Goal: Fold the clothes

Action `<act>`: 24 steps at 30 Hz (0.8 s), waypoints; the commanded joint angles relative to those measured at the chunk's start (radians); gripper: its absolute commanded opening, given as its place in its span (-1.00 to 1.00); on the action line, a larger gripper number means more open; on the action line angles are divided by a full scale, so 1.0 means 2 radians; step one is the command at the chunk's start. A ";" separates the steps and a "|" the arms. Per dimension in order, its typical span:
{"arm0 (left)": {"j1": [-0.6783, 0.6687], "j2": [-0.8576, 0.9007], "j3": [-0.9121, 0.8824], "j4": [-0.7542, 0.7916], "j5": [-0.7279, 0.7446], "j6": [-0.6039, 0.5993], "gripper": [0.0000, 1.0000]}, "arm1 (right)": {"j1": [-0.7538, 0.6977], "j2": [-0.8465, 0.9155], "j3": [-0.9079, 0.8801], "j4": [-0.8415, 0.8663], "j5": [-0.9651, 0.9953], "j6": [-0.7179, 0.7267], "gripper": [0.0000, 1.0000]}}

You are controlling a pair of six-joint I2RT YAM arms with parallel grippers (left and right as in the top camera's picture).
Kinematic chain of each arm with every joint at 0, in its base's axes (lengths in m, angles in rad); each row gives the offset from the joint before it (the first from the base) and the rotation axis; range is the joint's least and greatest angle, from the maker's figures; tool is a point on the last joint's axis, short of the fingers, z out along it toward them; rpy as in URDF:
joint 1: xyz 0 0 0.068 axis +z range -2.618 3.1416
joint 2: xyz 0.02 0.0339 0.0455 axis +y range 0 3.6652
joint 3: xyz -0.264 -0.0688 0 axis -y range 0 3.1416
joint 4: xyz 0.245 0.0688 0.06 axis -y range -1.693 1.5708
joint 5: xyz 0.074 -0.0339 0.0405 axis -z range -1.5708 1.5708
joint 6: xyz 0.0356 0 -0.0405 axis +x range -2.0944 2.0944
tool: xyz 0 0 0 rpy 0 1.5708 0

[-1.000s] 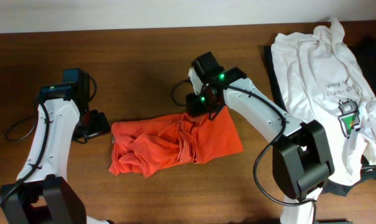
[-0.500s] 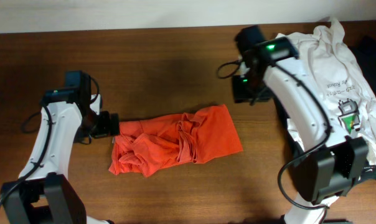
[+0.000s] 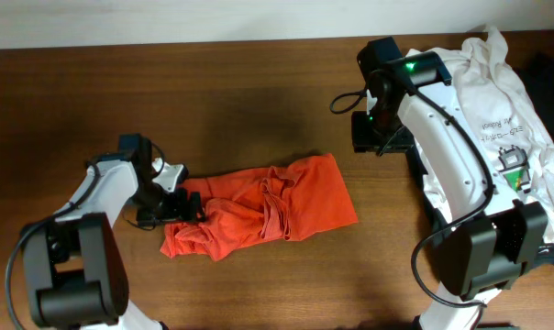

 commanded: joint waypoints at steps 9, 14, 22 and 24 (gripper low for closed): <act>0.031 0.014 0.049 -0.045 0.022 -0.039 -1.00 | 0.000 -0.006 0.004 0.002 0.014 -0.007 -0.05; 0.095 0.014 0.194 -0.166 -0.079 -0.051 -0.99 | -0.013 -0.006 0.004 0.002 0.023 -0.009 -0.05; 0.102 0.014 0.344 -0.288 -0.022 -0.095 -1.00 | -0.018 -0.005 0.004 0.000 0.023 -0.013 -0.05; 0.071 0.016 0.343 -0.303 -0.008 -0.097 -0.99 | -0.018 -0.005 0.004 0.000 0.022 -0.013 -0.05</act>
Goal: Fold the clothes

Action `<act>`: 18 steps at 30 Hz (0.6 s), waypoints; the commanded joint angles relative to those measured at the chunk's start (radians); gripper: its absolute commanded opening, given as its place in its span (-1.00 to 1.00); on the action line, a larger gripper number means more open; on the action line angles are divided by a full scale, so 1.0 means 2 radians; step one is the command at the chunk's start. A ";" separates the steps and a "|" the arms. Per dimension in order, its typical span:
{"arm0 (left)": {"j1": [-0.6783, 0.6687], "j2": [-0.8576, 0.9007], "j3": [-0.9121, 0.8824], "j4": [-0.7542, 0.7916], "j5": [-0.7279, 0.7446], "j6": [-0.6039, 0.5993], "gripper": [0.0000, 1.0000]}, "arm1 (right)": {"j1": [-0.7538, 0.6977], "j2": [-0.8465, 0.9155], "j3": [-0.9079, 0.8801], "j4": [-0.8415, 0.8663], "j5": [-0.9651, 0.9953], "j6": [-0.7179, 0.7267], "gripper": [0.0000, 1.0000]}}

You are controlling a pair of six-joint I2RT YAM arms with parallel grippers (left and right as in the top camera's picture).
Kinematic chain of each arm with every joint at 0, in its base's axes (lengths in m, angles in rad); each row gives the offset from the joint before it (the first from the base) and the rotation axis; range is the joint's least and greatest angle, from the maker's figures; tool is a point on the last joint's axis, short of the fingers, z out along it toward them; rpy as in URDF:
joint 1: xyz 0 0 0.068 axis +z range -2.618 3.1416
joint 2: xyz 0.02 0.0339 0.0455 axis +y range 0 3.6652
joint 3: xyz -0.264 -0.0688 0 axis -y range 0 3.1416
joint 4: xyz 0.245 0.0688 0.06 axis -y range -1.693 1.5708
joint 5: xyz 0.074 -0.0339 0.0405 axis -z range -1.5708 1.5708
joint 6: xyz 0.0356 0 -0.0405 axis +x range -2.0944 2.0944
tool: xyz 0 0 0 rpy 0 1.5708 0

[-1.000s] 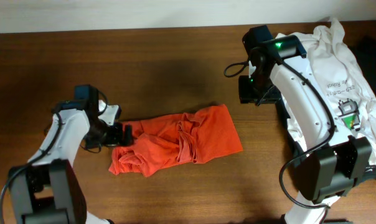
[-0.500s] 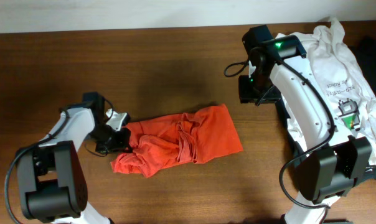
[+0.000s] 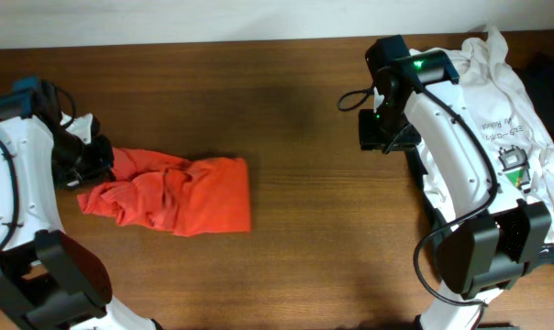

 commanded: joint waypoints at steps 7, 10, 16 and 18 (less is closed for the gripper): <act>-0.204 0.031 0.004 -0.011 -0.009 -0.070 -0.99 | -0.003 -0.005 0.004 -0.007 0.011 -0.011 -0.05; -0.257 0.066 0.004 -0.011 -0.012 -0.071 -0.94 | -0.003 -0.005 0.004 -0.007 0.011 -0.011 -0.05; -0.317 0.121 0.004 -0.015 0.000 -0.072 -0.34 | -0.003 -0.005 0.004 -0.012 0.011 -0.011 -0.05; -0.324 0.115 0.018 -0.015 -0.002 -0.072 -0.10 | -0.003 -0.005 0.004 -0.012 0.011 -0.011 0.00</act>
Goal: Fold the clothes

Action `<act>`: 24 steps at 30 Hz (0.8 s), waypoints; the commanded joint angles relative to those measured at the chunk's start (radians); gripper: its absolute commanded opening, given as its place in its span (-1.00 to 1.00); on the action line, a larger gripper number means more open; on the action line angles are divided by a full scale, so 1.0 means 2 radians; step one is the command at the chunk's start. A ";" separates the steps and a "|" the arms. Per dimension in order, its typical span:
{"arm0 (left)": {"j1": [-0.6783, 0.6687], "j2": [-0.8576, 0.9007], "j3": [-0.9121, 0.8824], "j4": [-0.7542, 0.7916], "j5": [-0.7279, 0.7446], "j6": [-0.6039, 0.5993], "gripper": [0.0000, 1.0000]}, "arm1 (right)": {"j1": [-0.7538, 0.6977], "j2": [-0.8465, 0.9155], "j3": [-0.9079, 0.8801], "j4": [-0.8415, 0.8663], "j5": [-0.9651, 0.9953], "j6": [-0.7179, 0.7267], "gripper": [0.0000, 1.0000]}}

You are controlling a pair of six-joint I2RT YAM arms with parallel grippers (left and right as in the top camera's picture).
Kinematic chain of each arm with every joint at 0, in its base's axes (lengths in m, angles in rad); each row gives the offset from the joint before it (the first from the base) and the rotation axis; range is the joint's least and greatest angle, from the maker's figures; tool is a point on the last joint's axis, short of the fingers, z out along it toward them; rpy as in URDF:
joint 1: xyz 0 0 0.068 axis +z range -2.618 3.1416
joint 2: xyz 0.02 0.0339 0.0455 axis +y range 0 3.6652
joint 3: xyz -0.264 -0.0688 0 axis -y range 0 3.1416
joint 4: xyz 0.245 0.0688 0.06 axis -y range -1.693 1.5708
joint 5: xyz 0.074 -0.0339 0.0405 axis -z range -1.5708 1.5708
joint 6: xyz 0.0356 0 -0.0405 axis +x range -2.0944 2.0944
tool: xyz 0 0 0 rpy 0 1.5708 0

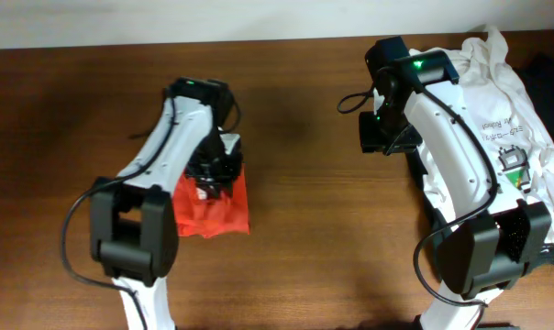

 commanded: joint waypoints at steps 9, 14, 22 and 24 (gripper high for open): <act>0.062 -0.066 0.161 -0.005 -0.016 -0.001 0.46 | 0.001 -0.005 0.004 0.007 -0.213 -0.166 0.05; 0.154 -0.073 0.158 0.000 0.005 -0.001 0.61 | 0.041 -0.003 0.004 0.024 -0.323 -0.225 0.06; 0.188 -0.057 0.073 0.076 0.060 0.089 0.60 | 0.128 0.044 0.004 0.075 -0.361 -0.206 -0.29; 0.188 -0.053 0.039 0.111 0.064 0.094 0.62 | 0.146 0.060 0.004 0.085 -0.379 -0.206 -0.38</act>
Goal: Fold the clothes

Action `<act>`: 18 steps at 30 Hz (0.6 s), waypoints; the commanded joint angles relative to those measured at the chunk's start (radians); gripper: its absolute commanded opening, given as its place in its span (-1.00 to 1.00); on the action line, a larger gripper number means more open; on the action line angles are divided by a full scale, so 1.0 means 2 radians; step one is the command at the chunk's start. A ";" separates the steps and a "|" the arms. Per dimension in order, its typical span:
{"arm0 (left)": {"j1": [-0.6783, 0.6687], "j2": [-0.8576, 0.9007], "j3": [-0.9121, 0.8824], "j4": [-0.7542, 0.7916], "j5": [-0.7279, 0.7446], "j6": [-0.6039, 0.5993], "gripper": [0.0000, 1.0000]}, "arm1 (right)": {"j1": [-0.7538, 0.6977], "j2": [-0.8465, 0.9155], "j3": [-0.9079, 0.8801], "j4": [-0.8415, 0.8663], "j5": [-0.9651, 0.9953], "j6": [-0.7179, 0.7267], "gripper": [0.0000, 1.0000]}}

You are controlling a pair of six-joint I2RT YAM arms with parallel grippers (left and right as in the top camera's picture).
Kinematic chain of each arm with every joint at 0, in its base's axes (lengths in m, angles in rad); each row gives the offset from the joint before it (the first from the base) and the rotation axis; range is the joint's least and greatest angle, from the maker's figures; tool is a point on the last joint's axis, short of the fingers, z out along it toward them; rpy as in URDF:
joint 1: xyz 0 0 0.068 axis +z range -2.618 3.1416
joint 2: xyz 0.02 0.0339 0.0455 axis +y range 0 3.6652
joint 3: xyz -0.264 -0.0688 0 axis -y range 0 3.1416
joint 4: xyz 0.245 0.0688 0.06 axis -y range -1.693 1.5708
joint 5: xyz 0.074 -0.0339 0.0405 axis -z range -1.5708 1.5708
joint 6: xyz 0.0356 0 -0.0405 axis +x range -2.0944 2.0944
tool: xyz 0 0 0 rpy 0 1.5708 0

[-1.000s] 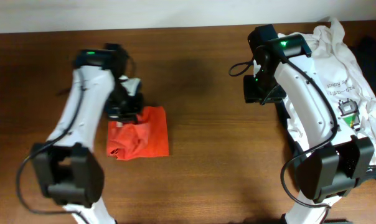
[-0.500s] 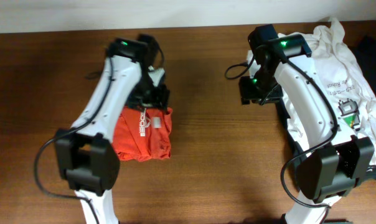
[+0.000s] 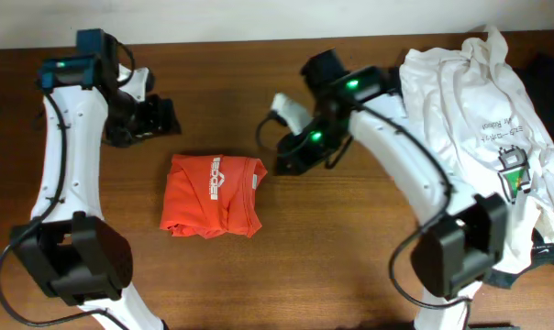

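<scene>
The orange garment [image 3: 213,194] lies in the overhead view as a compact folded rectangle with a white logo facing up, left of the table's middle. My left gripper [image 3: 163,116] hovers up and to the left of it, apart from the cloth, fingers spread and holding nothing. My right gripper [image 3: 279,161] reaches in from the right and sits just off the garment's upper right corner; how its jaws stand is hidden by the dark wrist.
A heap of white clothes [image 3: 479,92] with printed labels covers the table's right end, under the right arm's base. A dark item [image 3: 545,66] lies at the far right edge. Bare brown tabletop [image 3: 259,55] runs along the back.
The left gripper was down on the bunched orange cloth; now it is up and left of it, holding nothing. The garment lies flat and folded, logo up. The right arm has swung left to its corner.
First the orange garment lay spread at the middle with the left gripper at its left end. It then sat farther left, still held. Then it was a small bundle under the left gripper. Now it is a neat fold, released, with the right gripper beside it.
</scene>
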 commanded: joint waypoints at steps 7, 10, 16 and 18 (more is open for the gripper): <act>-0.002 0.021 -0.165 0.148 0.060 0.070 0.62 | 0.070 0.083 0.004 0.045 -0.055 0.014 -0.41; -0.002 0.021 -0.219 0.200 0.060 0.070 0.62 | 0.087 0.112 0.004 0.054 -0.054 0.012 -0.41; -0.002 0.021 -0.274 0.220 0.004 0.070 0.62 | 0.103 0.163 0.003 0.069 -0.033 0.013 -0.41; -0.002 0.021 -0.288 0.220 -0.027 0.064 0.62 | 0.103 0.180 0.003 0.080 -0.016 0.013 -0.41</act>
